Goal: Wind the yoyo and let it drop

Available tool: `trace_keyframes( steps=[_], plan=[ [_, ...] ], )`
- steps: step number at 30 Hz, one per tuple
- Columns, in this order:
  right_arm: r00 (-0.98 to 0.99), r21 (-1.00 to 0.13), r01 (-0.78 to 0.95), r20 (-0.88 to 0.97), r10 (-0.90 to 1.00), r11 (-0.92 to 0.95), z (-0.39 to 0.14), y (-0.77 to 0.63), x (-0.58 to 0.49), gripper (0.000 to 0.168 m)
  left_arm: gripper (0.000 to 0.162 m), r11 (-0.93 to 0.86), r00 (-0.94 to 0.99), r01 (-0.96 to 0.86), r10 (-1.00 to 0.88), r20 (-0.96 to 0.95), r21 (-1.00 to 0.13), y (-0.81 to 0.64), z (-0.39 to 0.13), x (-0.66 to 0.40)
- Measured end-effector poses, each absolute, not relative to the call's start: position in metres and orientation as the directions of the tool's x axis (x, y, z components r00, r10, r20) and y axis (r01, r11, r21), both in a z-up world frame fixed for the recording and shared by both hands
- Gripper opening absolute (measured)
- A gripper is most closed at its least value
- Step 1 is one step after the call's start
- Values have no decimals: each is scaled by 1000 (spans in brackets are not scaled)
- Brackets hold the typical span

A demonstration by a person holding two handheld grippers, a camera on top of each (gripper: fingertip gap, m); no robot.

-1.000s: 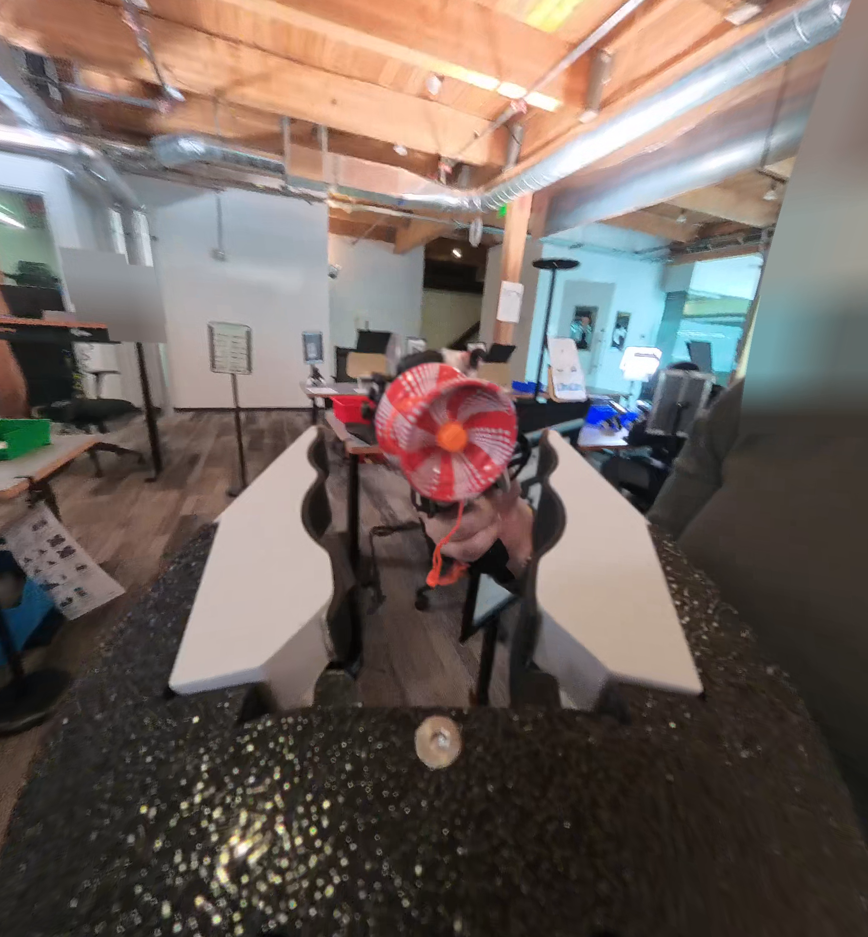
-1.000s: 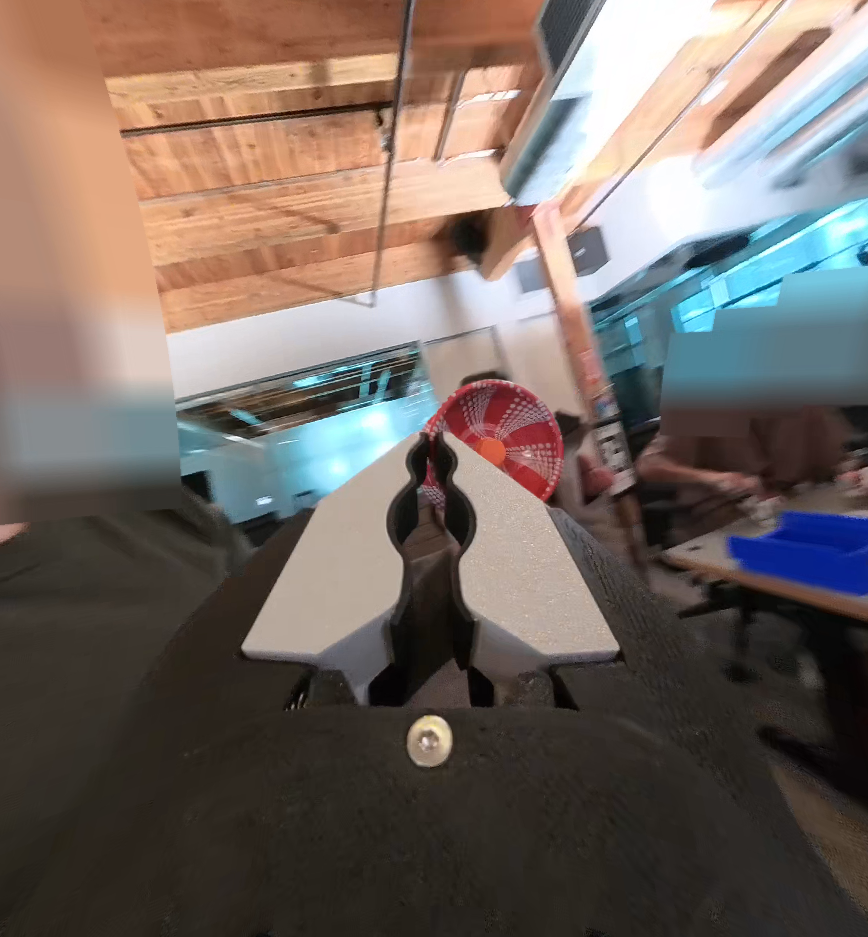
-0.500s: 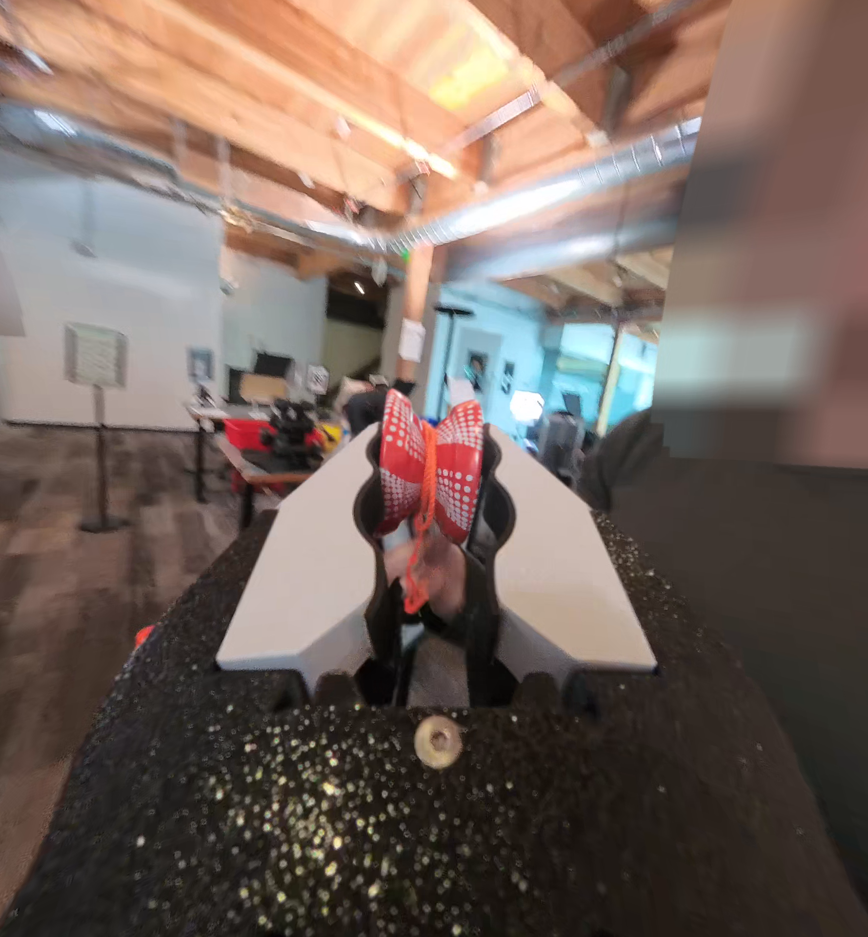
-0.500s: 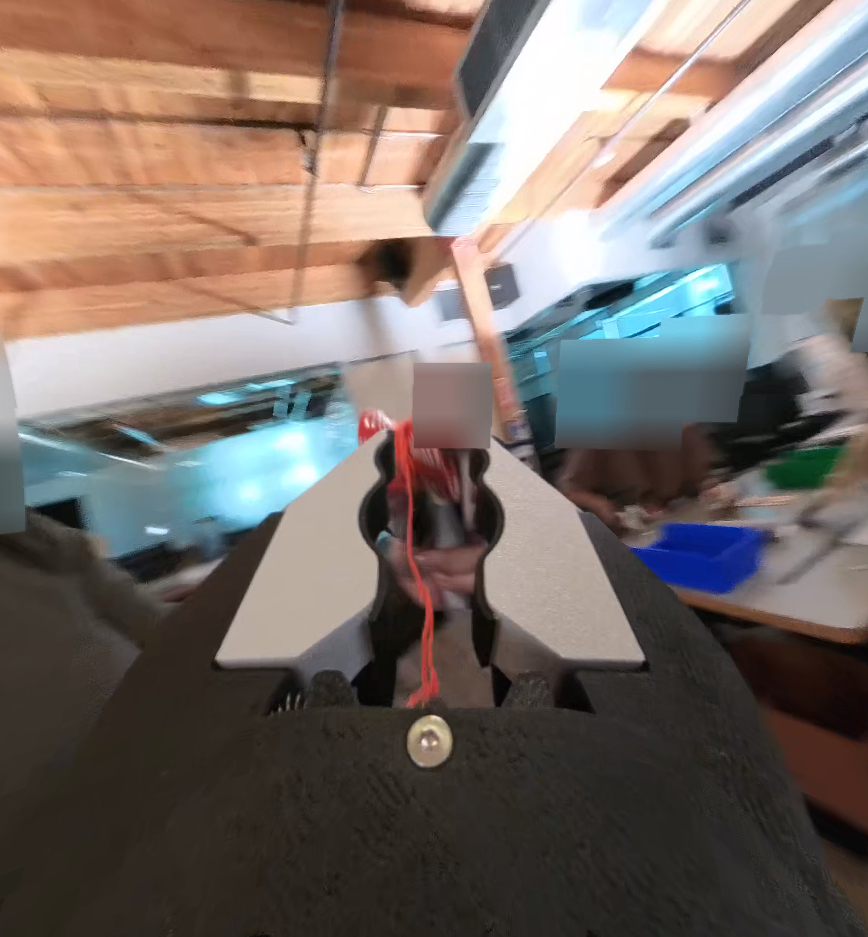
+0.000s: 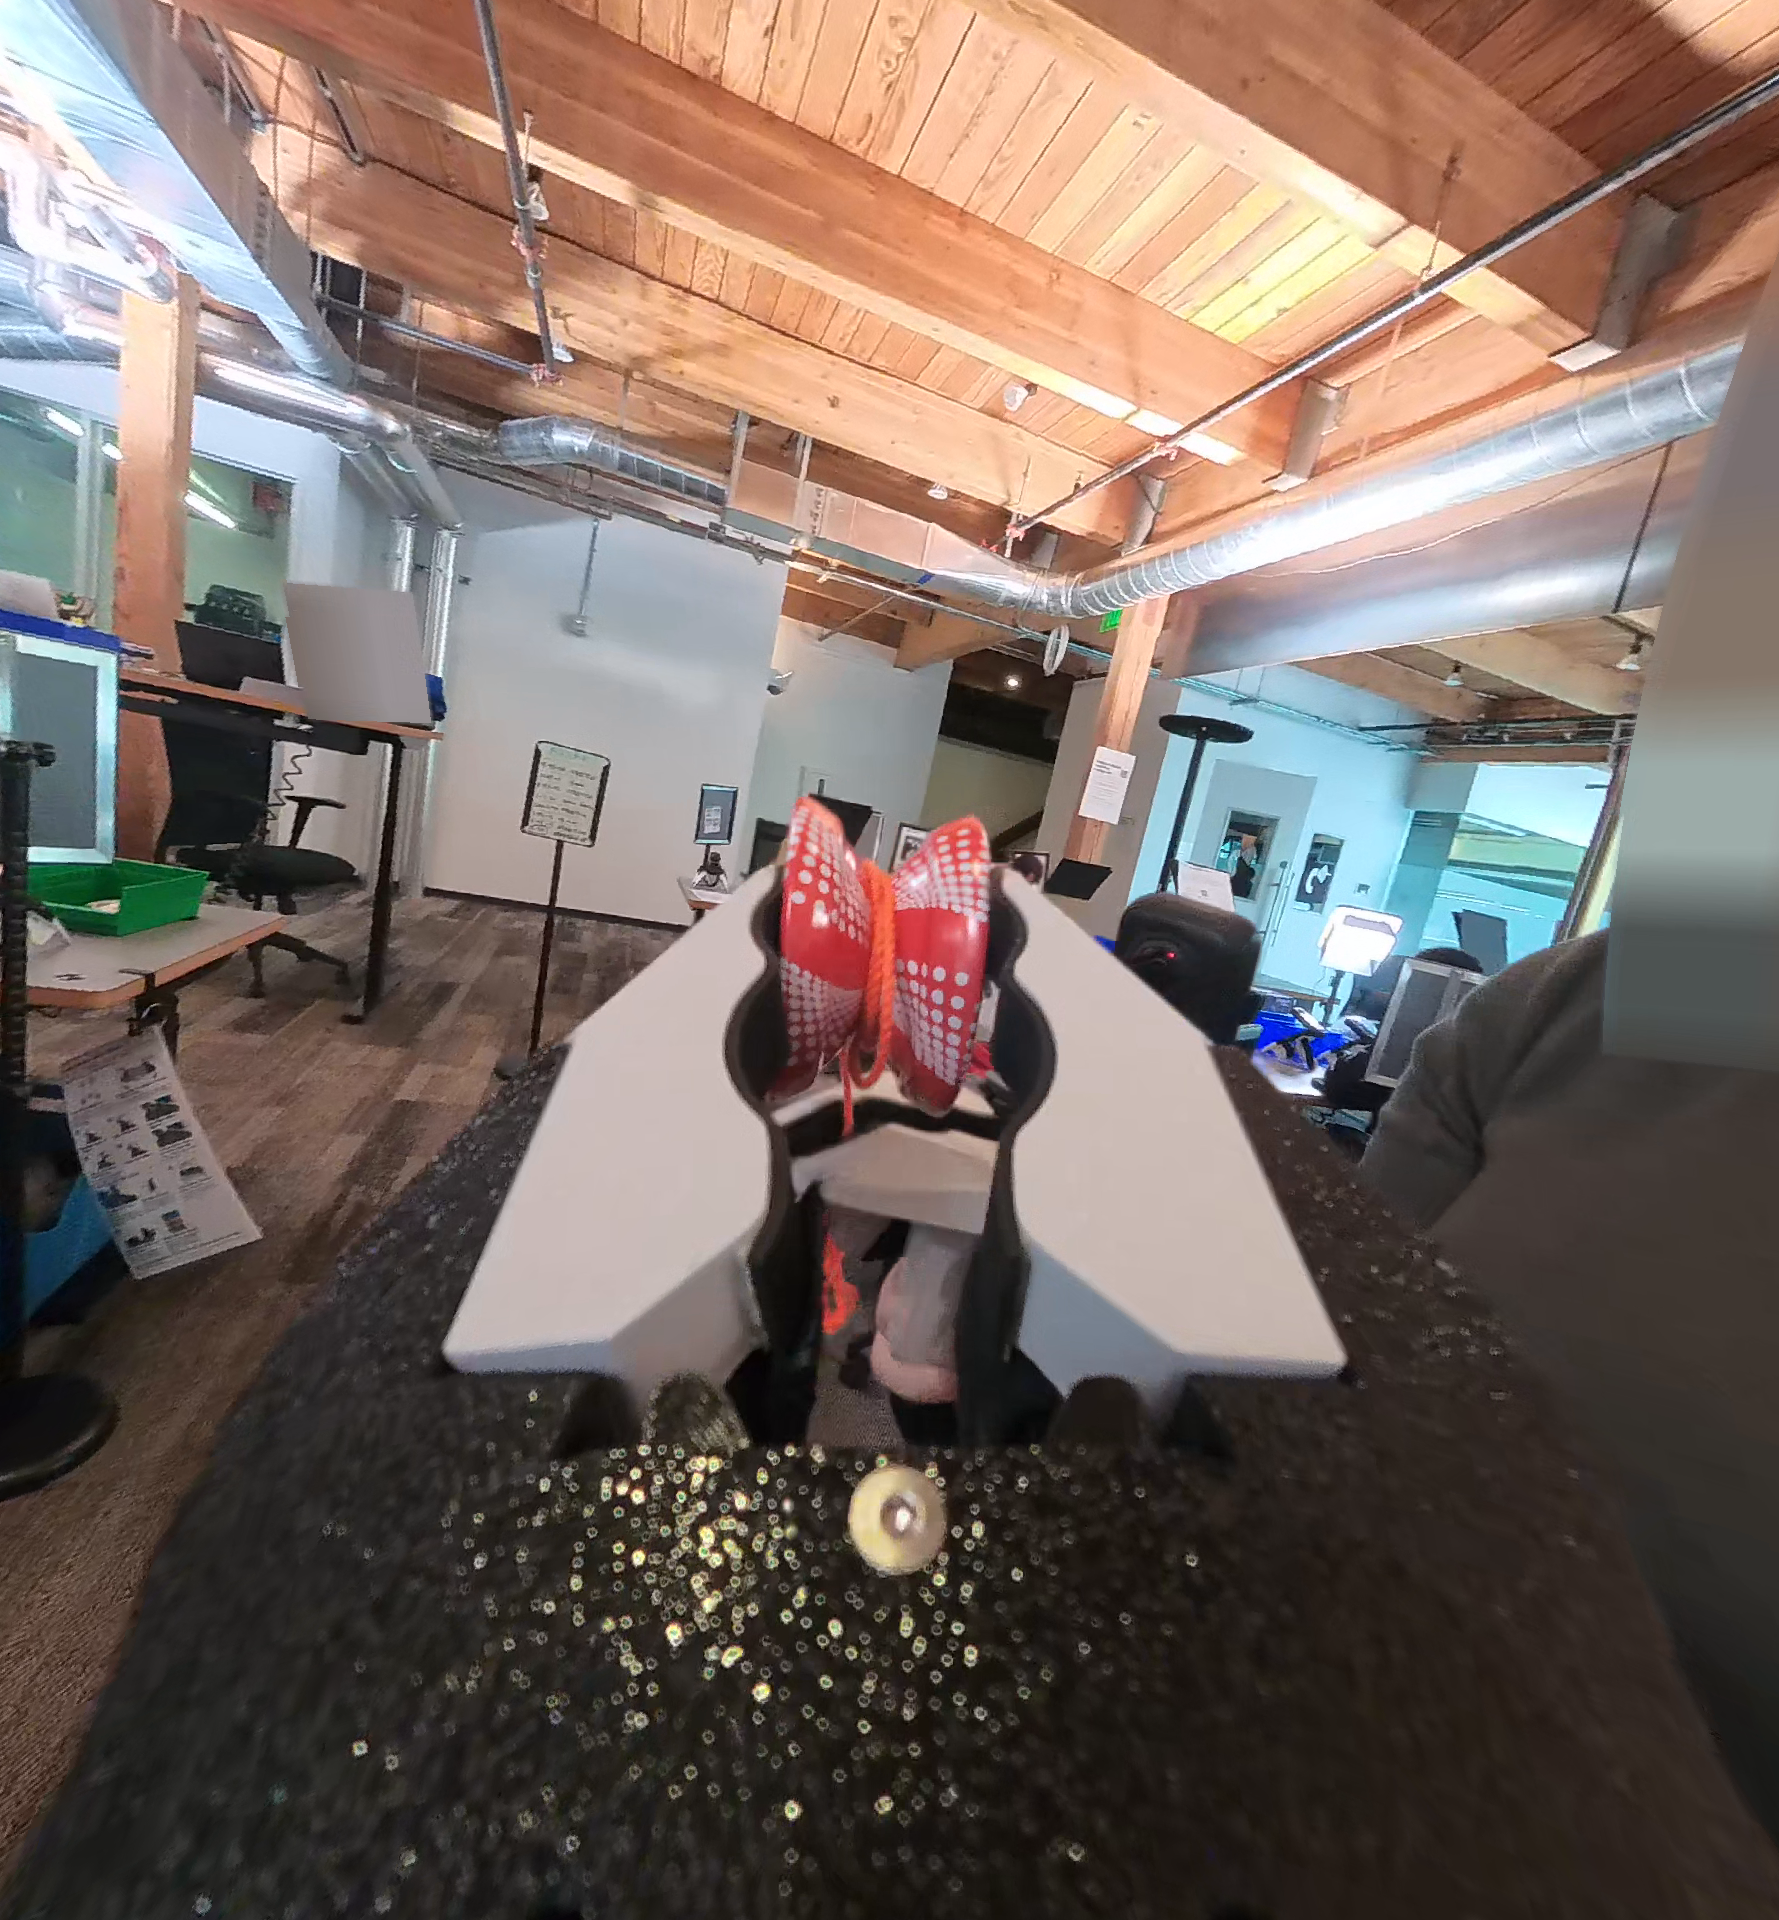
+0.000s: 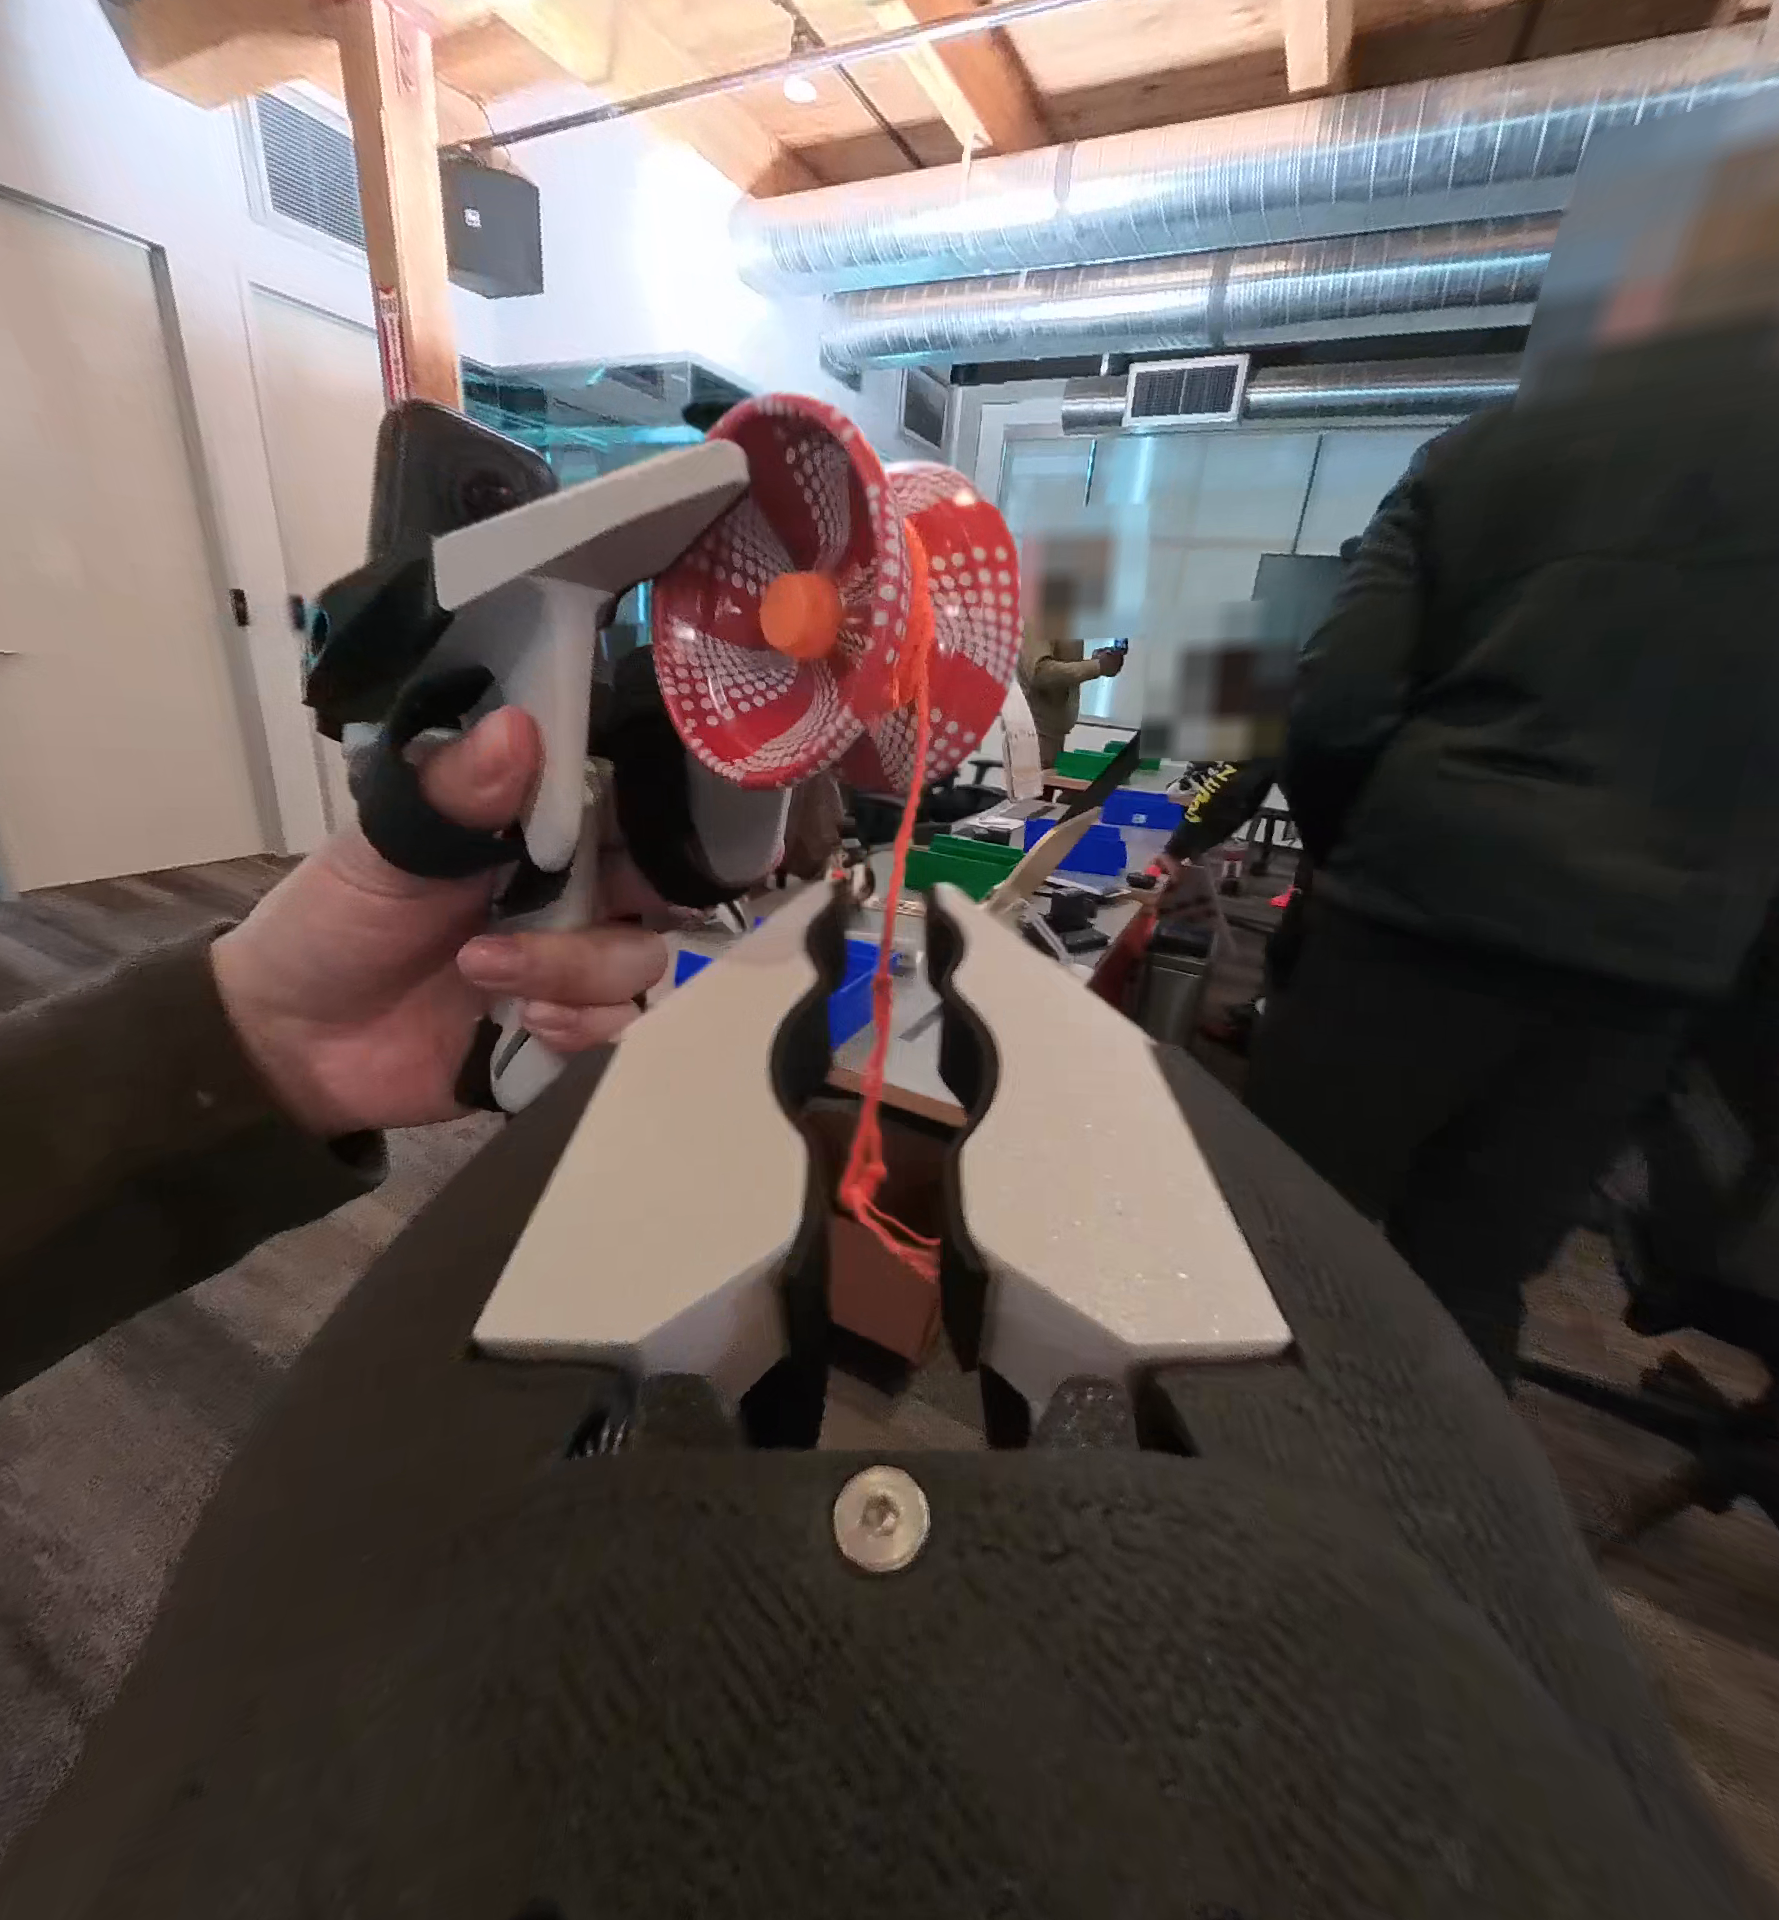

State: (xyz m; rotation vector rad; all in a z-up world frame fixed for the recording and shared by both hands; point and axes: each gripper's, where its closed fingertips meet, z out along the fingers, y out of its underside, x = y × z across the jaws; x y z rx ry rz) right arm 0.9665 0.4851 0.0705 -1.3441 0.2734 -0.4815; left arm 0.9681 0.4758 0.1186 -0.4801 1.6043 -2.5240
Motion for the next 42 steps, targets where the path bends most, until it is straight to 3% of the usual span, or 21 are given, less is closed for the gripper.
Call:
trace_keyframes(
  steps=[1, 5, 11, 12, 13, 14, 15, 17, 21, 28, 32, 34, 36, 39, 42],
  plan=[
    [860, -974, 181, 92, -501, 133, 70, 485, 970, 0, 34, -435, -942, -74, -264, 206, -898, 477, 118, 969],
    [779, -965, 256, 168, -603, 61, 72, 474, 988, 0, 34, -444, -928, -51, -310, 207, -894, 484, 118, 973],
    [727, -881, 462, 439, -528, -98, 119, 507, 1003, 0, 32, -484, -820, 101, -535, 202, -869, 539, 112, 983],
    [716, -857, 500, 490, -496, -125, 127, 520, 1003, 0, 38, -477, -793, 100, -568, 219, -873, 551, 107, 985],
    [712, -836, 527, 533, -458, -154, 131, 533, 1003, 0, 71, -492, -752, 79, -600, 272, -867, 566, 100, 988],
    [710, -818, 546, 568, -416, -183, 131, 547, 1004, 0, 91, -508, -707, 59, -629, 324, -859, 583, 91, 990],
    [713, -800, 560, 597, -368, -215, 125, 563, 1004, 0, 99, -512, -664, 58, -661, 350, -857, 599, 80, 985],
    [708, -763, 580, 646, -287, -285, 101, 584, 1005, 0, 116, -478, -515, 74, -770, 377, -875, 636, 48, 971],
    [763, -758, 549, 627, -161, -352, 23, 613, 1006, 0, 121, -272, -199, 5, -943, 266, -962, 680, -32, 919],
    [818, -689, 454, 574, -43, -565, -121, 608, 1014, 0, 117, -361, -55, -87, -929, 367, -928, 686, -90, 831],
    [785, -623, 492, 619, 0, -608, -144, 612, 1023, 0, 114, -407, -14, -107, -912, 411, -907, 685, -110, 800],
    [688, -563, 579, 726, -18, -589, -103, 626, 1040, 0, 113, -422, 5, -105, -906, 424, -901, 685, -116, 790],
    [523, -551, 643, 823, -221, -531, 12, 625, 1078, 0, 111, -435, 9, -84, -900, 435, -897, 683, -118, 783],
    [452, -677, 680, 690, -566, -282, 198, 576, 1096, 0, 107, -434, 17, -69, -901, 434, -898, 681, -119, 777],
    [418, -619, 769, 674, -609, -158, 280, 546, 1066, 0, 105, -445, 18, -62, -895, 445, -893, 678, -119, 774]
  ],
)
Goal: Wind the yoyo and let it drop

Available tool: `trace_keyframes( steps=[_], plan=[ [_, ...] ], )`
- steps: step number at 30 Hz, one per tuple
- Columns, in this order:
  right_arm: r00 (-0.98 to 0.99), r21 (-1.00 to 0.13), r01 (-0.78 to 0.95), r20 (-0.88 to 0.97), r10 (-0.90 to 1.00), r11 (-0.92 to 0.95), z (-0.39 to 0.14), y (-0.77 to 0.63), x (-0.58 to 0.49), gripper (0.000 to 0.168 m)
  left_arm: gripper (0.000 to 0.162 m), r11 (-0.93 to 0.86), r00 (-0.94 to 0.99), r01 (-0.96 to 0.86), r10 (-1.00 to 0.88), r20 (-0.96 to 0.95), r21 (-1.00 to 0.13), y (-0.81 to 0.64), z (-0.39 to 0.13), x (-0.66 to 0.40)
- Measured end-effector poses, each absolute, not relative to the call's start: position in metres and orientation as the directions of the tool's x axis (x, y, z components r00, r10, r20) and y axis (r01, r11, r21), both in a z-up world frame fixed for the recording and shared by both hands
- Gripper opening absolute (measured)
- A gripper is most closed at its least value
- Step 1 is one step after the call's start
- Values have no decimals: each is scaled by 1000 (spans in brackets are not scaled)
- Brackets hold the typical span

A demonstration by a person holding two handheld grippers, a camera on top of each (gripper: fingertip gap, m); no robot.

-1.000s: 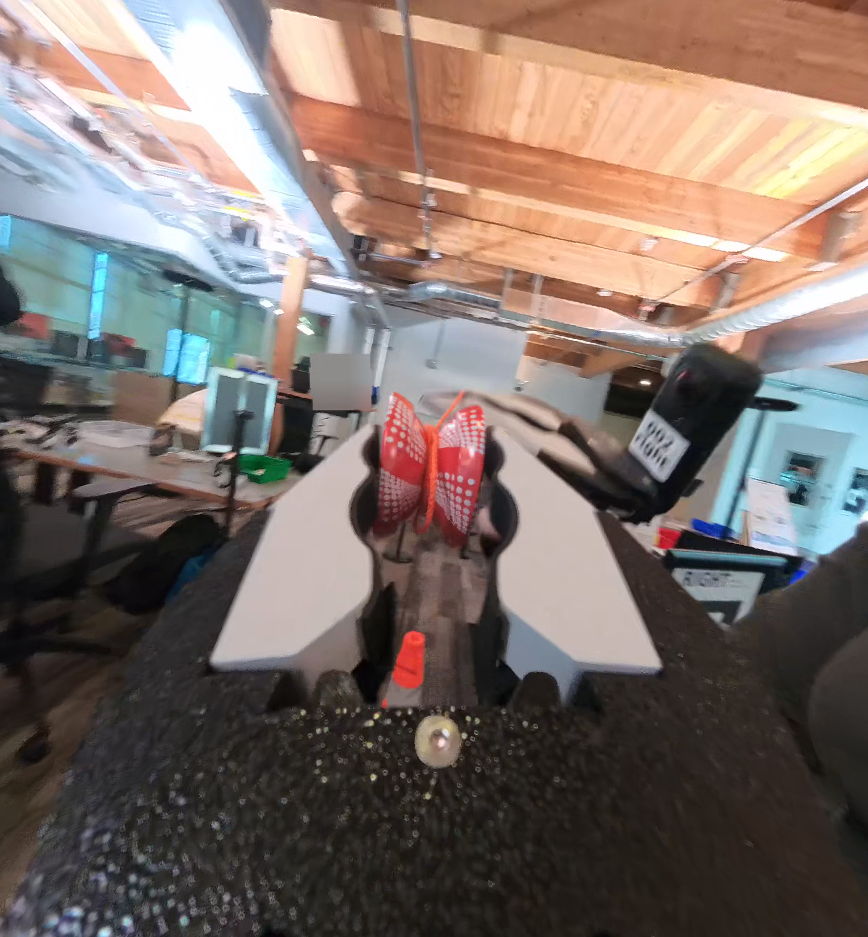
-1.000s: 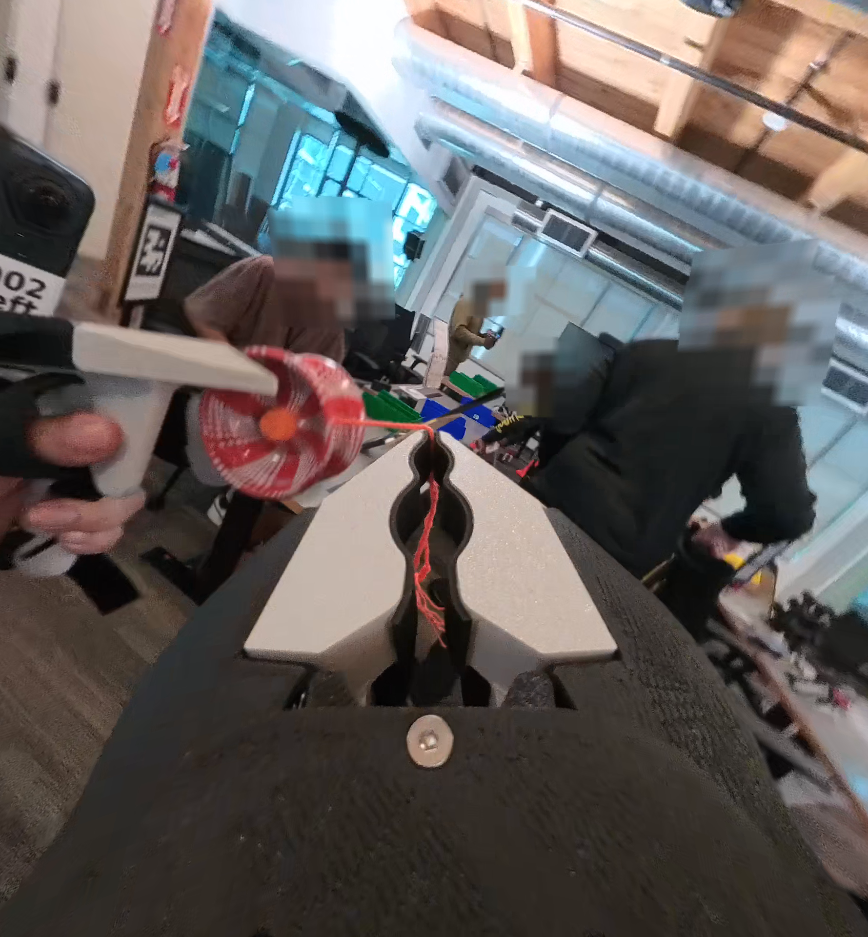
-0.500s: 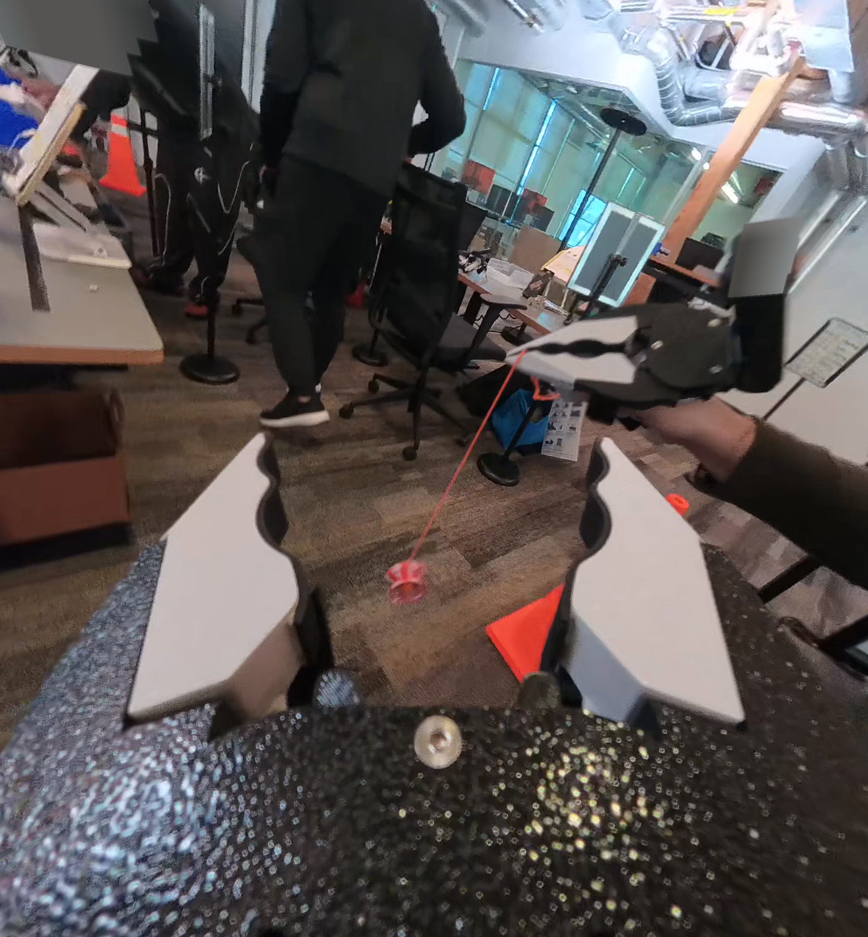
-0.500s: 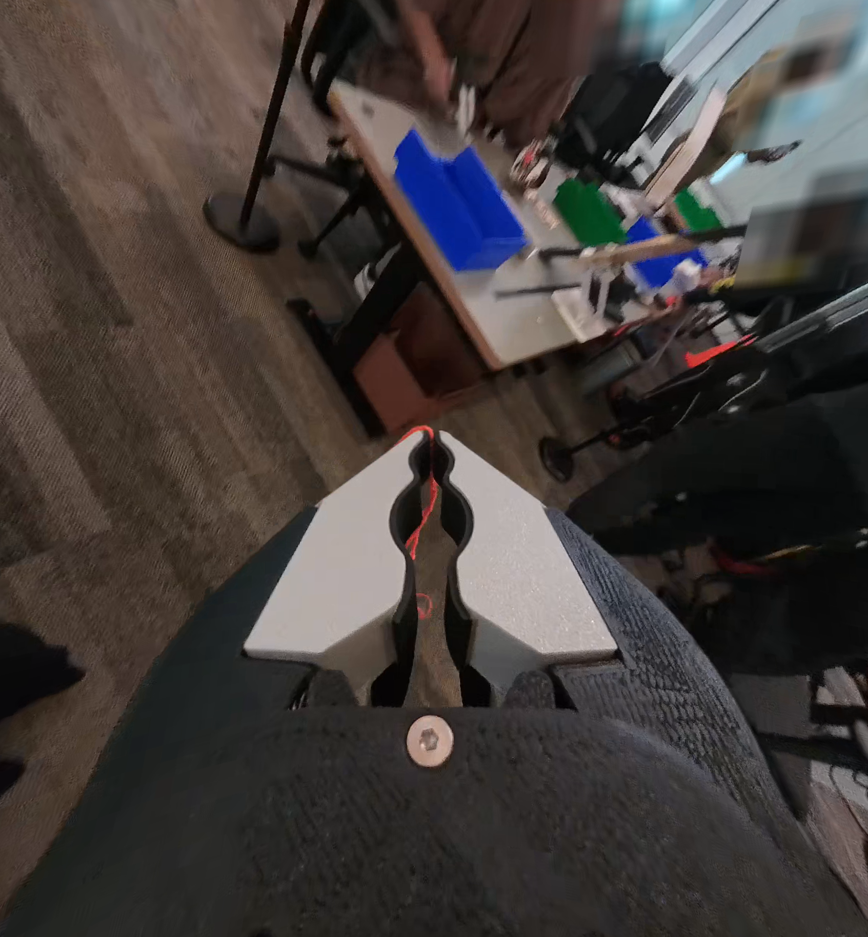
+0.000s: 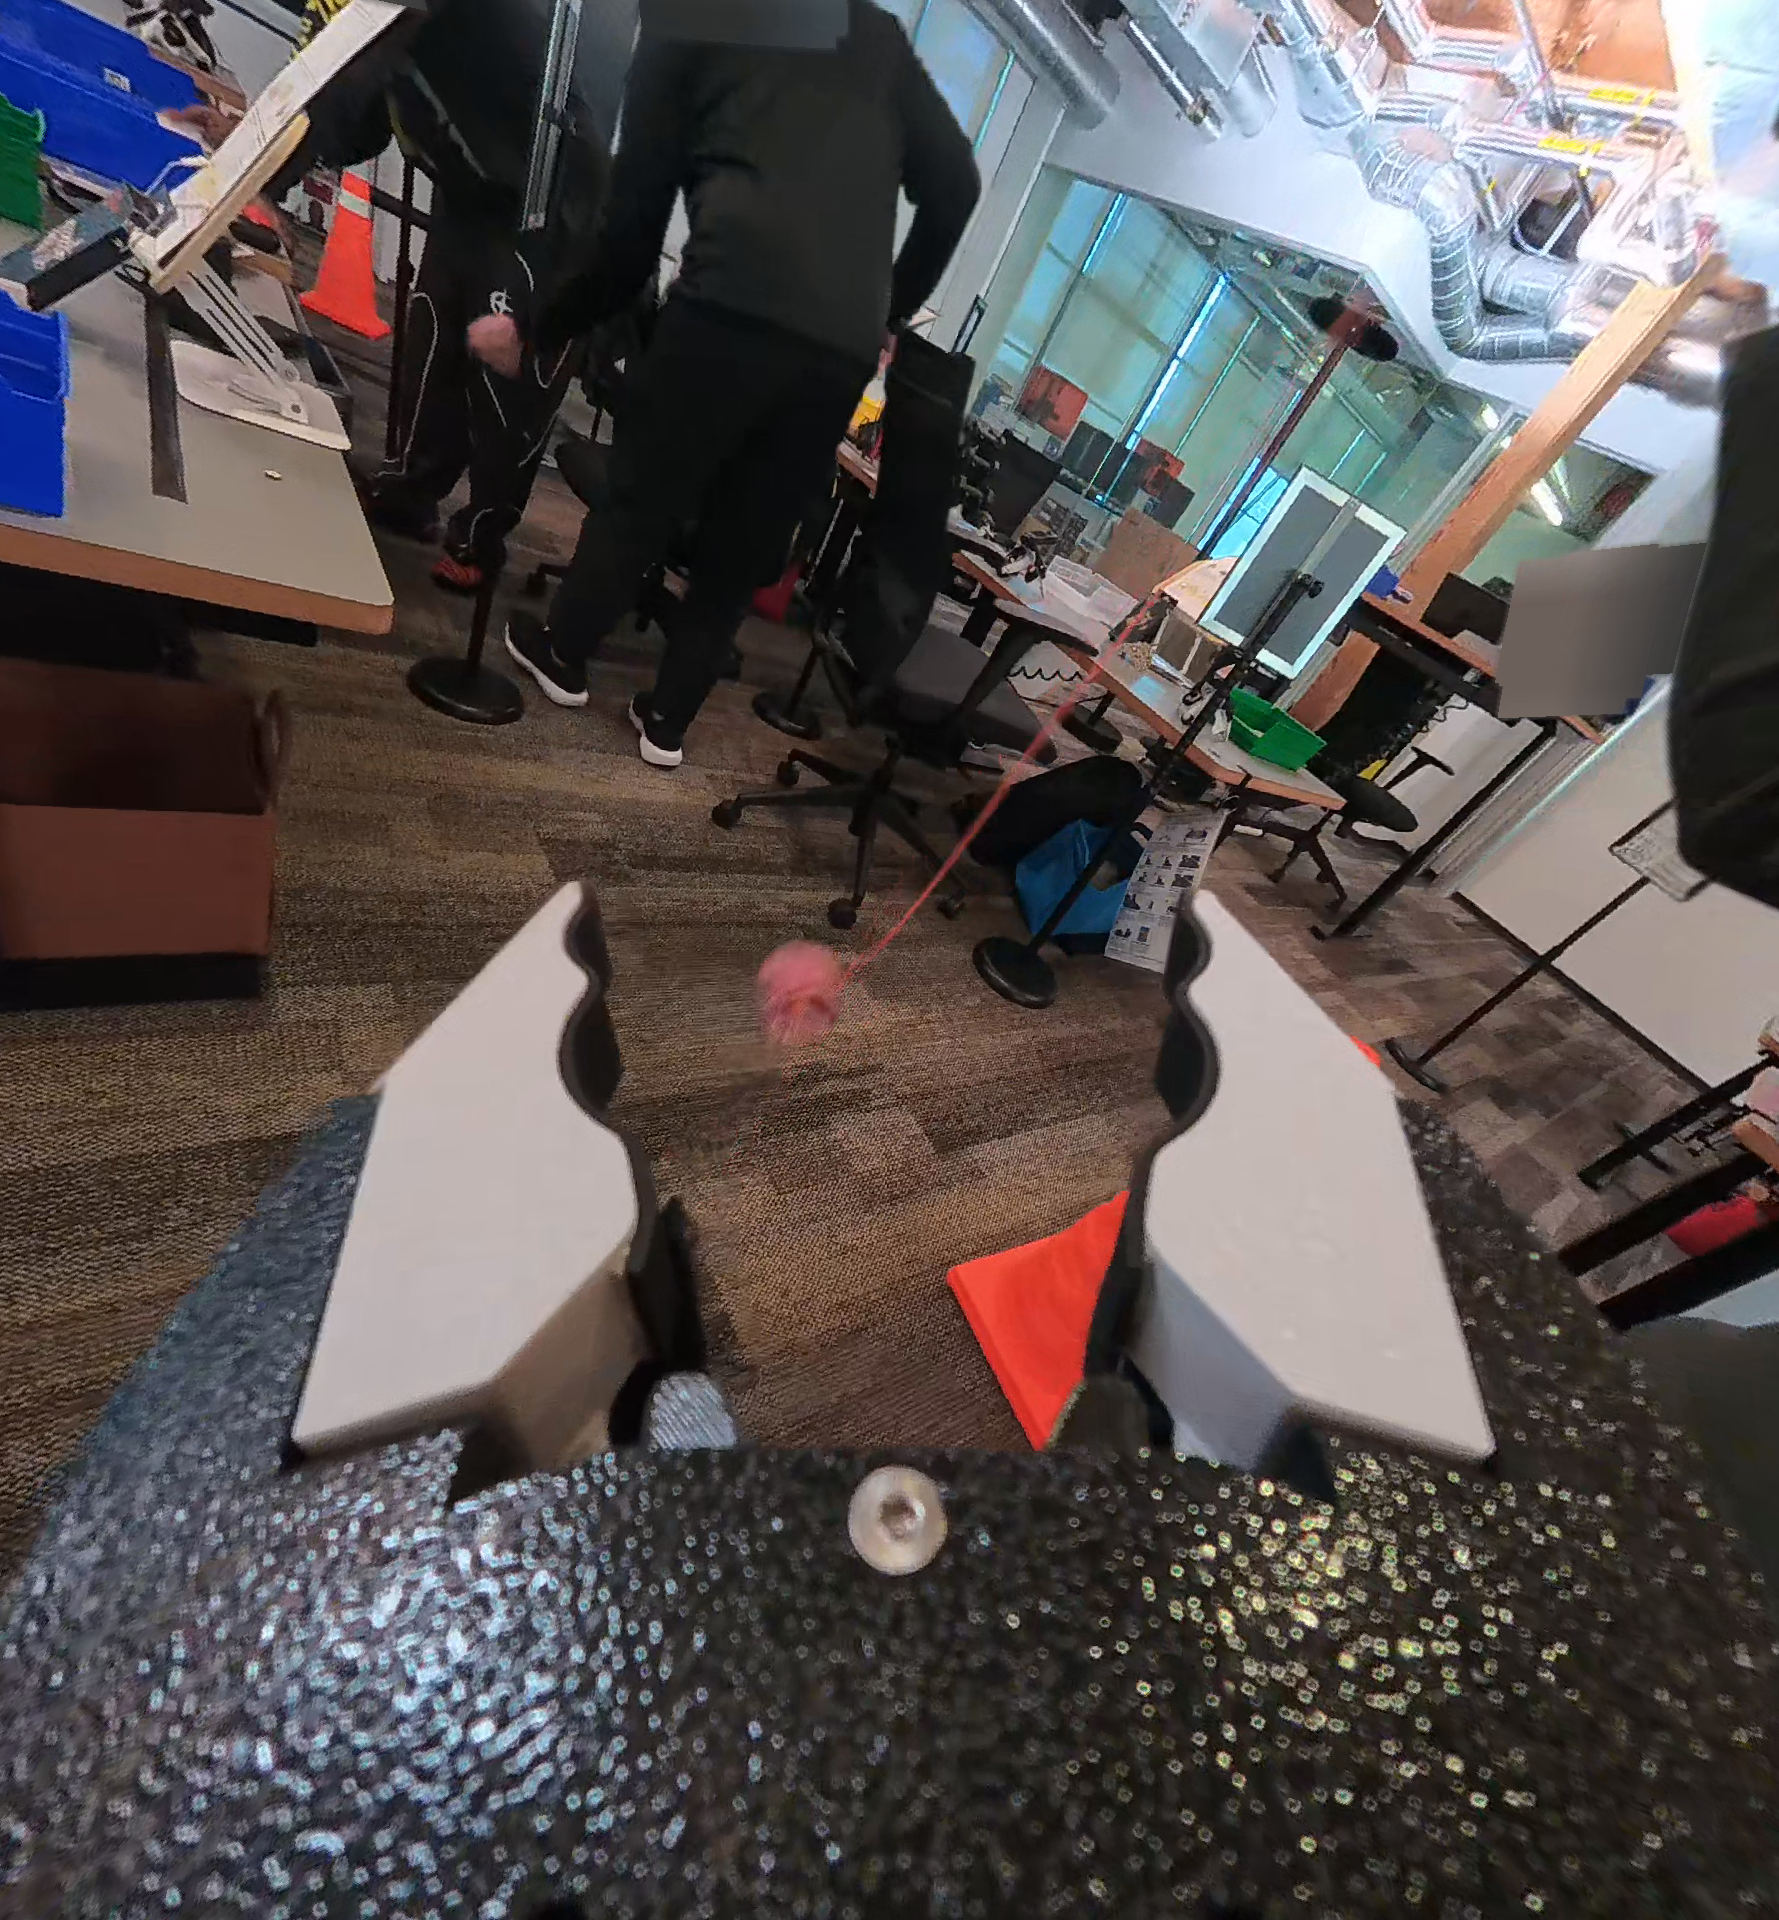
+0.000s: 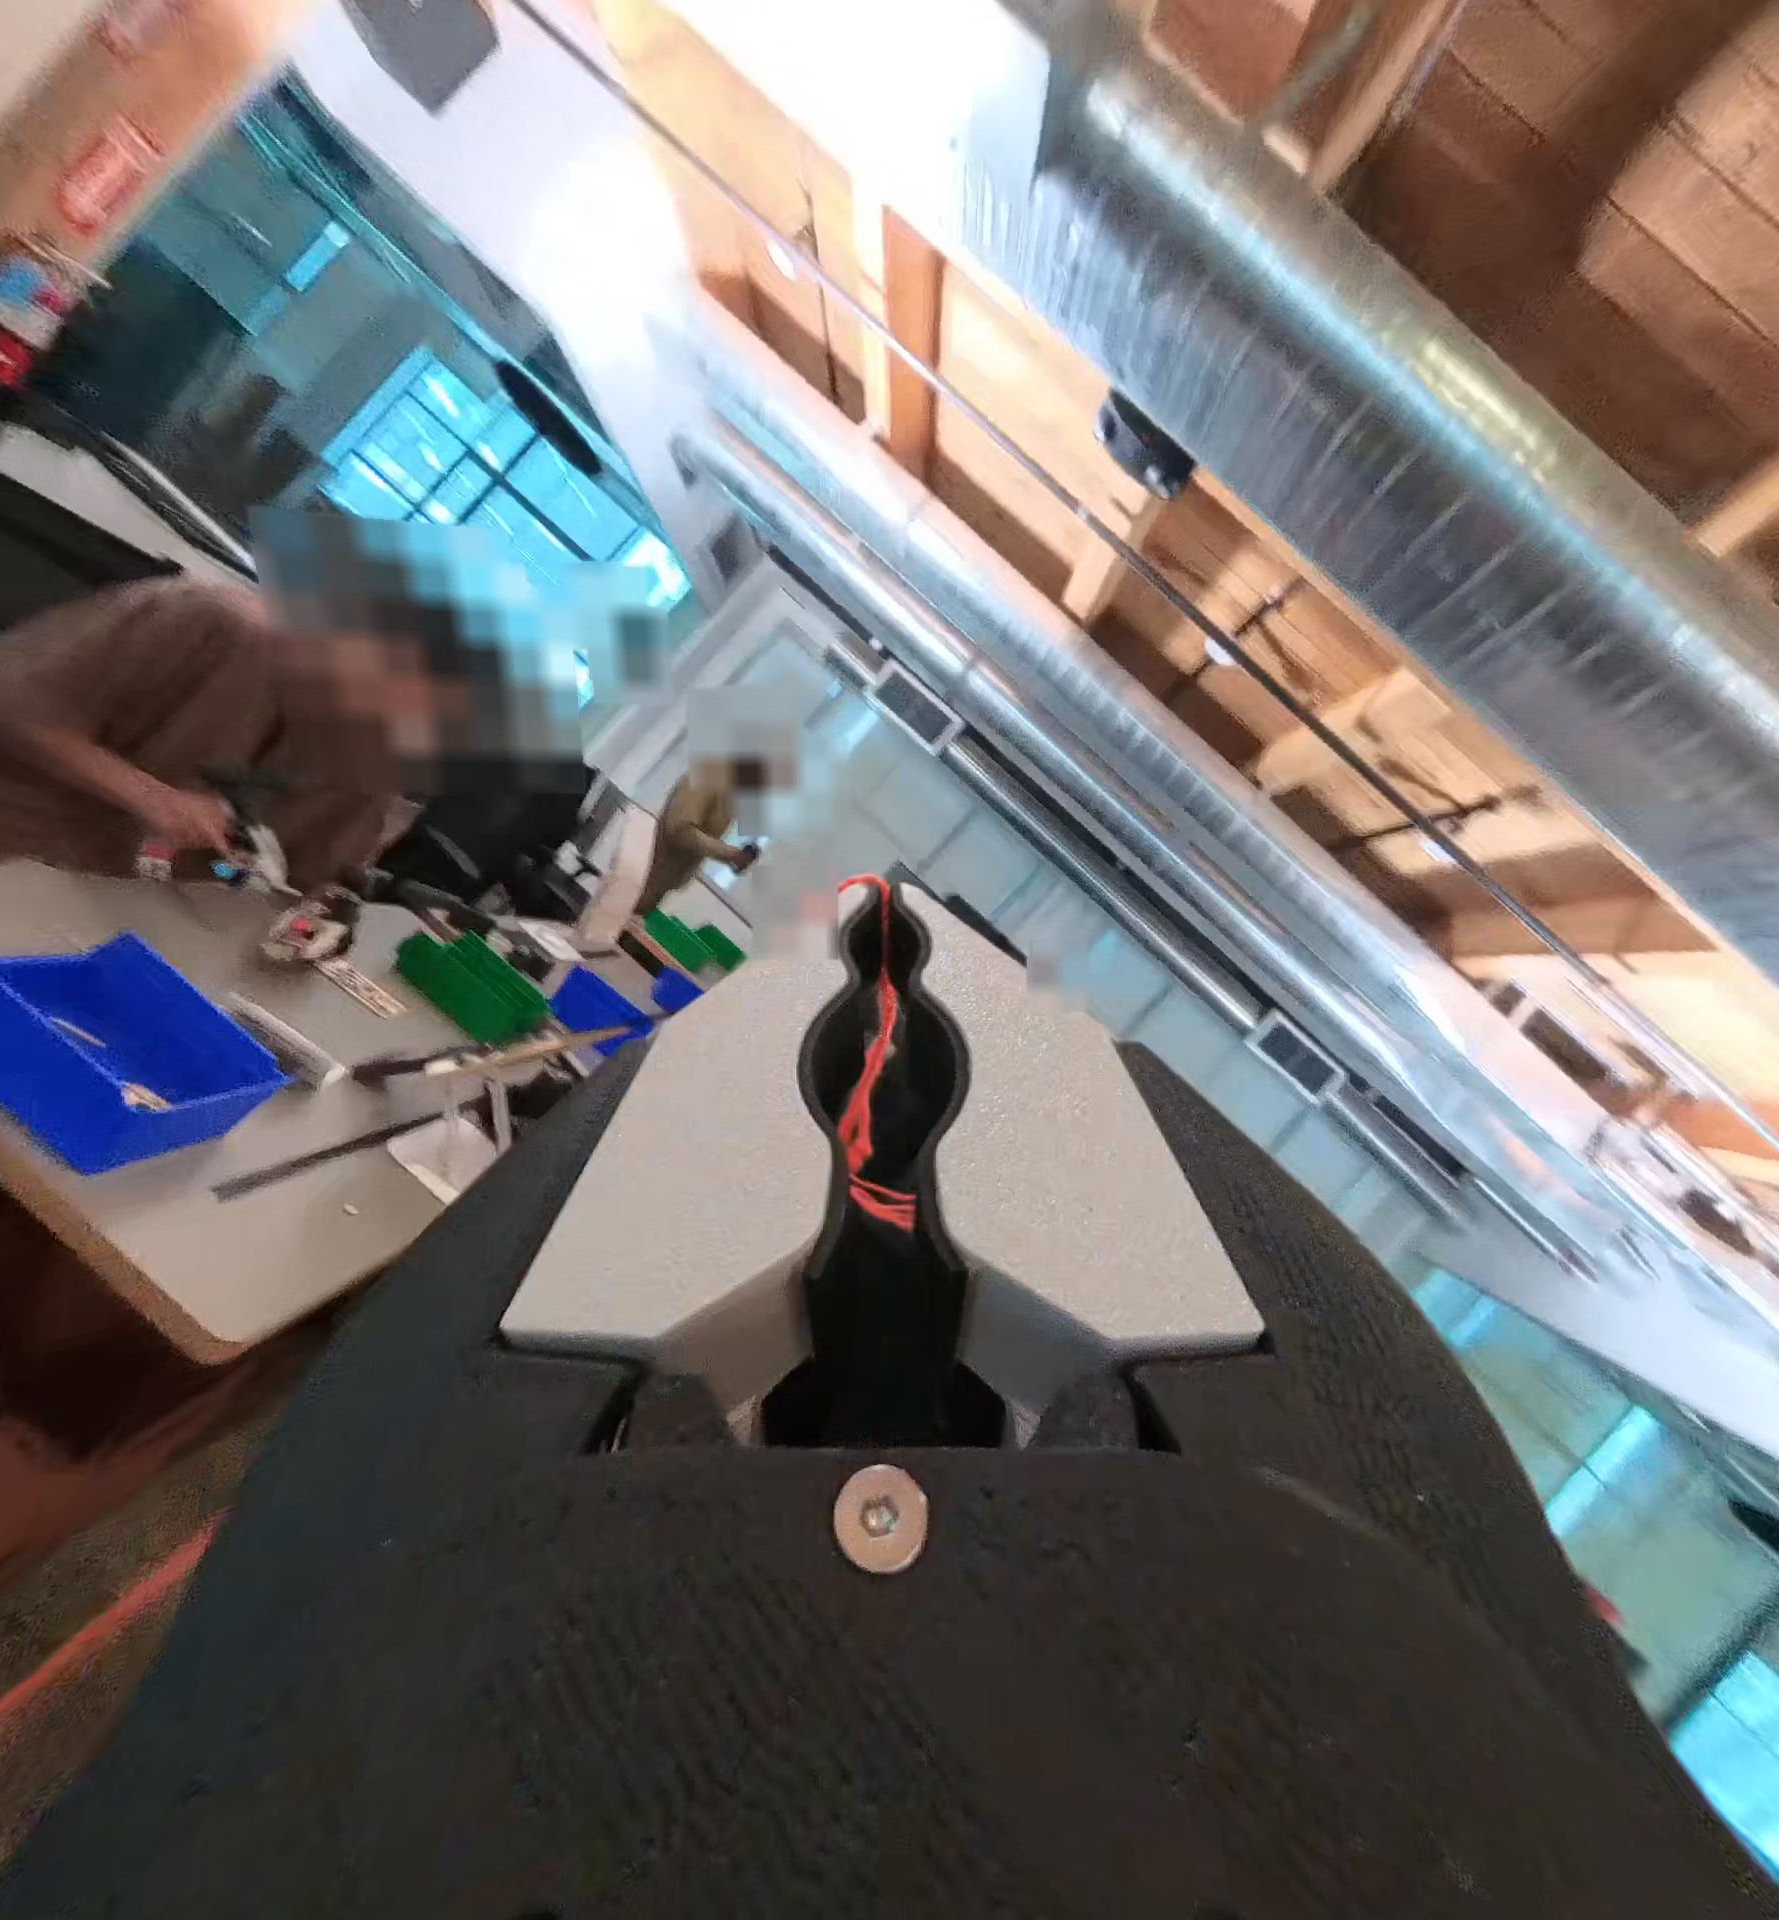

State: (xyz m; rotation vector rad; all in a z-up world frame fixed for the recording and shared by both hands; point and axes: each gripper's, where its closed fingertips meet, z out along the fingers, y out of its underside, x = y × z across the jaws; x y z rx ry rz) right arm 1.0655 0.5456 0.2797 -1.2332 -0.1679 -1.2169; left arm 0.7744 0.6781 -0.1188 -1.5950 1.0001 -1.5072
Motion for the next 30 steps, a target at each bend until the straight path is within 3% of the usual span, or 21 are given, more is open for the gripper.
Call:
trace_keyframes(
  steps=[3, 8, 14, 19, 24, 27, 30],
  plan=[
    [492, -629, 766, 707, -508, -132, 278, 553, 1050, 0, 105, -456, 19, -65, -890, 456, -887, 677, -118, 776],
    [540, -665, 704, 729, -422, -248, 220, 561, 1080, 0, 92, -421, 16, -73, -907, 421, -904, 678, -112, 782],
    [549, -666, 665, 743, -383, -339, 166, 548, 1103, 0, 105, -334, 15, -64, -943, 334, -940, 671, -98, 800],
    [649, -644, 614, 741, -172, -456, 39, 570, 1092, 0, 105, -361, -24, -75, -931, 363, -930, 666, -101, 814],
    [694, -502, 560, 719, 42, -658, -118, 590, 1094, 0, 103, -378, -44, -121, -922, 385, -918, 660, -112, 822],
    [748, -492, 510, 659, 82, -706, -166, 591, 1091, 0, 101, -392, -29, -149, -916, 400, -908, 658, -121, 822],
    [707, -434, 575, 690, 155, -694, -166, 597, 1084, 0, 112, -373, 56, -171, -928, 369, -912, 667, -132, 815]
  ],
)
